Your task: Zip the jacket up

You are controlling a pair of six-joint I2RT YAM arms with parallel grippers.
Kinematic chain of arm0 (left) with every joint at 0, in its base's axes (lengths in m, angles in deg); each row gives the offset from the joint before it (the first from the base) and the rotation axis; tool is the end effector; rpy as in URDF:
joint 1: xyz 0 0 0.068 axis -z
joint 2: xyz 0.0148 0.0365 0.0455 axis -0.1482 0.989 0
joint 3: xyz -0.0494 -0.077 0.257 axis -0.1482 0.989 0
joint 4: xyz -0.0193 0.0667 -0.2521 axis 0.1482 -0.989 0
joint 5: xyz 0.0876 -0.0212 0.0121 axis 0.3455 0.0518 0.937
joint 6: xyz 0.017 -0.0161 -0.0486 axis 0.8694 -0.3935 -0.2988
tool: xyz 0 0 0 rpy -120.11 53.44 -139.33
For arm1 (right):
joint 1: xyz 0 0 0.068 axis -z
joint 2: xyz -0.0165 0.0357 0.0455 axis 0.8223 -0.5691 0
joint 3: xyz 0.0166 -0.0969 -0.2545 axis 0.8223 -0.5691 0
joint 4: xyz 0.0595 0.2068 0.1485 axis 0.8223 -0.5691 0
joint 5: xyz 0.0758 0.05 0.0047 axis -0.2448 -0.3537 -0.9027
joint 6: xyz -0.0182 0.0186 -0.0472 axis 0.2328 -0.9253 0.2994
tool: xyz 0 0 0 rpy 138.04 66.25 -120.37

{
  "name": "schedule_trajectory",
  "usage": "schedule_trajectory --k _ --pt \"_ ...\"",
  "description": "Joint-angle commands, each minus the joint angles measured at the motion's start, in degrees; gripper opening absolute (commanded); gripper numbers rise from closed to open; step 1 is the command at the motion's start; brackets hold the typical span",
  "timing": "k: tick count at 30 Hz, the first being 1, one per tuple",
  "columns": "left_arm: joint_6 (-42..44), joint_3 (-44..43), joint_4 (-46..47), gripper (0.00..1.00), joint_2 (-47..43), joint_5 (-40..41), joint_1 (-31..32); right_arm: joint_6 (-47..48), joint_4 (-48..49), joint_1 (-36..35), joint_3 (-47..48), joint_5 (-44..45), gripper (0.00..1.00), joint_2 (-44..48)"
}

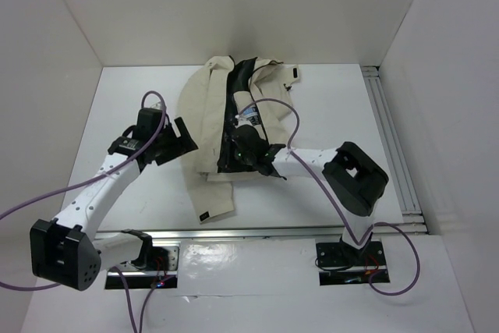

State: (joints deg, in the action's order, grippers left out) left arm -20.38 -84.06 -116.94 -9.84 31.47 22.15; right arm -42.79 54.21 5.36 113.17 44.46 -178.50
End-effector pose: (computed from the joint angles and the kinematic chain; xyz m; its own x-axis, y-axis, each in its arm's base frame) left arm 0.2415 -0.0584 0.2889 -0.6518 -0.5322 -0.5402 -0.2764 0.8301 -0.4843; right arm 0.2513 0.3003 0.1811 -0.7959 0.0579 -0.6027 -0.3454 0.7741 0.5305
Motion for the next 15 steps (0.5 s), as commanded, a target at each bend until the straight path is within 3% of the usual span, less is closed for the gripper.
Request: schedule_trajectory --k 1,9,12,14,15 --pt "1.1 3.2 2.7 0.89 -1.5 -4.1 -0.4 -0.9 6.0 0.9 -0.3 -1.4 0.27 3.3" --pt "3.0 7.5 6.7 0.93 -0.2 -8.3 -0.4 -0.9 10.9 2.0 -2.8 -5.1 0.04 4.1" --pt "3.0 7.5 6.7 0.93 -0.2 -6.4 -0.4 -1.6 10.3 2.0 -3.3 -4.6 0.18 4.1" --pt "2.3 7.0 6.1 0.93 -0.2 -5.9 -0.4 -2.2 9.8 2.0 -3.3 -4.5 0.39 3.4" --pt "2.3 7.0 6.1 0.93 -0.2 -5.1 -0.4 -2.2 9.1 2.0 -3.3 -4.5 0.44 2.8"
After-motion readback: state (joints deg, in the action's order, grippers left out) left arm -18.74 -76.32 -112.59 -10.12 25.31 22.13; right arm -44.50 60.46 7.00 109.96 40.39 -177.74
